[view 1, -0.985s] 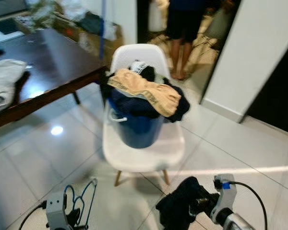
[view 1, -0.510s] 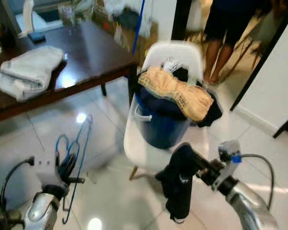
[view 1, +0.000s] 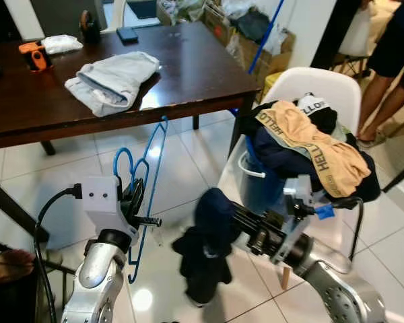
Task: Hang hanger
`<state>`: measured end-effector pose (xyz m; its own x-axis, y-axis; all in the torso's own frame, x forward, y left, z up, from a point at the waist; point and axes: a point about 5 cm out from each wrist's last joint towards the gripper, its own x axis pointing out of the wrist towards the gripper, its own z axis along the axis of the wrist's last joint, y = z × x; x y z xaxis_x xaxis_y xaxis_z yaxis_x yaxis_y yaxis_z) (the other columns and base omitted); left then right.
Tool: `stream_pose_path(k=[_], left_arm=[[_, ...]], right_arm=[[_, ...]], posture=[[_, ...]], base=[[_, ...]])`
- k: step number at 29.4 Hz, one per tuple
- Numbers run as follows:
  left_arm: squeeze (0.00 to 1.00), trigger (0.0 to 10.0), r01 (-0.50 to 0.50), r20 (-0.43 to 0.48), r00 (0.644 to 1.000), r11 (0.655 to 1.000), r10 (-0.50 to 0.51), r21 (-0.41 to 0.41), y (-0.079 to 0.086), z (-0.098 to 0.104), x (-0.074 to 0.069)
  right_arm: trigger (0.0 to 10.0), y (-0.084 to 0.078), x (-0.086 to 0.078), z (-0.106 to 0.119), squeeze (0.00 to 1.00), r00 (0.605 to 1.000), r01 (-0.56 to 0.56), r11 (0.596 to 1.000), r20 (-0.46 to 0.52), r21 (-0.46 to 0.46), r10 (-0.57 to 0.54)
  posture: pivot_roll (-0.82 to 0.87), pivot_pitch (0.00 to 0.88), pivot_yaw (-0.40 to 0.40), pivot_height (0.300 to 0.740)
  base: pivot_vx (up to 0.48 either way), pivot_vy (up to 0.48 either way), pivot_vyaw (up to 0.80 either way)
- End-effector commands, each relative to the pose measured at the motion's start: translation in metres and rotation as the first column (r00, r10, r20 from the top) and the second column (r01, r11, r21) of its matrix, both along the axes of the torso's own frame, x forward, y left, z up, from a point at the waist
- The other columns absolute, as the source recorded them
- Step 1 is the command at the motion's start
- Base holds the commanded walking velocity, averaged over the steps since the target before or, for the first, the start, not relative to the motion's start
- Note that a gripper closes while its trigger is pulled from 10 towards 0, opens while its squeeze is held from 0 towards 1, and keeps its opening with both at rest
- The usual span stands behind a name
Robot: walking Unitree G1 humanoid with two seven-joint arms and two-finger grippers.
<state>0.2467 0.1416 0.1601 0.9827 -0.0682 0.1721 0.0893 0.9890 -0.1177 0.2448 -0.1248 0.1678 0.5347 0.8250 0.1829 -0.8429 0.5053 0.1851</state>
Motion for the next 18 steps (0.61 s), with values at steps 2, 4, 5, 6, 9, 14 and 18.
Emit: stream_pose_path(k=[2, 4, 5, 6, 9, 14, 18], left_arm=[[0.0, 10.0, -0.019, -0.023, 1.0, 1.0, 0.019, 0.008, 0.003, 0.0, -0.004], [0.0, 10.0, -0.035, -0.035, 0.999, 0.999, 0.035, 0.01, 0.008, 0.001, -0.005], [0.0, 10.0, -0.06, -0.036, 0.997, 0.998, 0.061, 0.023, 0.017, 0.003, -0.006], [0.0, 10.0, -0.06, -0.036, 0.997, 0.998, 0.061, 0.023, 0.017, 0.003, -0.006], [0.0, 10.0, -0.12, -0.02, 0.992, 0.991, 0.122, 0.05, 0.035, 0.008, -0.002], [0.0, 10.0, -0.201, 0.045, 0.979, 0.976, 0.198, 0.085, 0.057, 0.029, 0.01], [0.0, 10.0, -0.228, 0.072, 0.972, 0.969, 0.222, 0.096, 0.065, 0.037, 0.014]], right_arm=[[10.0, 0.004, 0.001, 0.0, 0.0, 1.0, 0.019, 1.0, -0.006, 0.003, -0.019], [10.0, 0.007, 0.005, -0.001, 0.0, 0.998, 0.056, 0.998, -0.017, 0.006, -0.056], [10.0, 0.002, 0.015, -0.003, 0.0, 0.987, 0.156, 0.988, -0.047, 0.005, -0.155], [10.0, 0.002, 0.015, -0.003, 0.0, 0.987, 0.156, 0.988, -0.047, 0.005, -0.155], [10.0, -0.004, 0.024, -0.003, 0.0, 0.969, 0.238, 0.971, -0.06, -0.021, -0.239], [10.0, 0.0, 0.031, 0.007, 0.0, 0.974, 0.225, 0.974, -0.036, -0.008, -0.225], [10.0, 0.003, 0.033, 0.015, 0.0, 0.98, 0.201, 0.98, -0.012, 0.006, -0.201]], posture=[[0.04, 0.156, -0.013, 0.74], [0.04, 0.157, -0.015, 0.74], [0.04, 0.165, -0.012, 0.74], [0.04, 0.165, -0.012, 0.74], [0.04, 0.165, -0.012, 0.74], [0.05, 0.161, -0.007, 0.74], [0.05, 0.159, -0.006, 0.74]], base=[[0.0, 0.0, 0.65], [0.0, 0.0, 0.0], [0.244, 0.0, 0.0], [0.244, 0.0, 0.0], [0.434, 0.0, 0.0], [0.338, 0.0, 0.0], [0.338, 0.0, 0.0]])
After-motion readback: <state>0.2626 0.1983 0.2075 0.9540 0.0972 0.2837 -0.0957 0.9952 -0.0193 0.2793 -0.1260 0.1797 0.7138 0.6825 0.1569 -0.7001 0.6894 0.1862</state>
